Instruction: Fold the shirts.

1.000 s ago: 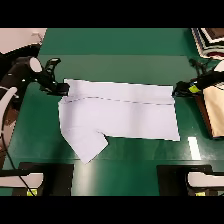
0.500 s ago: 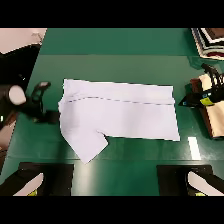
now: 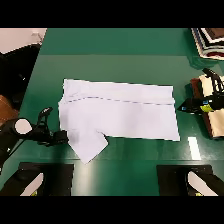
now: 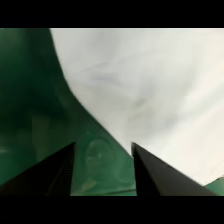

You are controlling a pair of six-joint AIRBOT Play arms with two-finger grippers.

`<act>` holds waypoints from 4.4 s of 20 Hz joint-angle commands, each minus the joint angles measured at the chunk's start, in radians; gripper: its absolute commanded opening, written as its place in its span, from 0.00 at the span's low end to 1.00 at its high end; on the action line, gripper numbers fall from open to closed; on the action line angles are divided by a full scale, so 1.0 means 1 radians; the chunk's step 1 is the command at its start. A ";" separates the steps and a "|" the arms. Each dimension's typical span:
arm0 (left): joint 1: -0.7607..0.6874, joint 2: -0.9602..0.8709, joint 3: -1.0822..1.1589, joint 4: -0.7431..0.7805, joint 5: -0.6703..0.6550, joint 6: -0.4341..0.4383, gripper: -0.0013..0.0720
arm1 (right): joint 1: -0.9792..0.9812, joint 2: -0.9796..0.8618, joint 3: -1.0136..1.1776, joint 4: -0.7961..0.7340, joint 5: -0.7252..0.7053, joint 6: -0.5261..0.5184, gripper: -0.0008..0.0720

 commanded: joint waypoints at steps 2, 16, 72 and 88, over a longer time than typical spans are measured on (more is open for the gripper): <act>0.001 0.008 -0.068 -0.096 0.129 -0.008 0.61 | 0.000 0.004 -0.003 0.002 0.001 0.001 0.44; 0.001 0.013 0.008 -0.094 0.017 0.030 0.05 | -0.140 0.004 -0.105 -0.072 0.056 0.001 0.44; -0.099 -0.599 0.731 -0.094 0.175 0.174 0.05 | -0.242 -0.690 0.203 0.303 0.010 -0.228 0.80; -0.444 -0.959 1.004 -0.169 0.296 0.136 0.05 | 0.016 -0.526 0.523 0.472 0.103 -0.212 0.03</act>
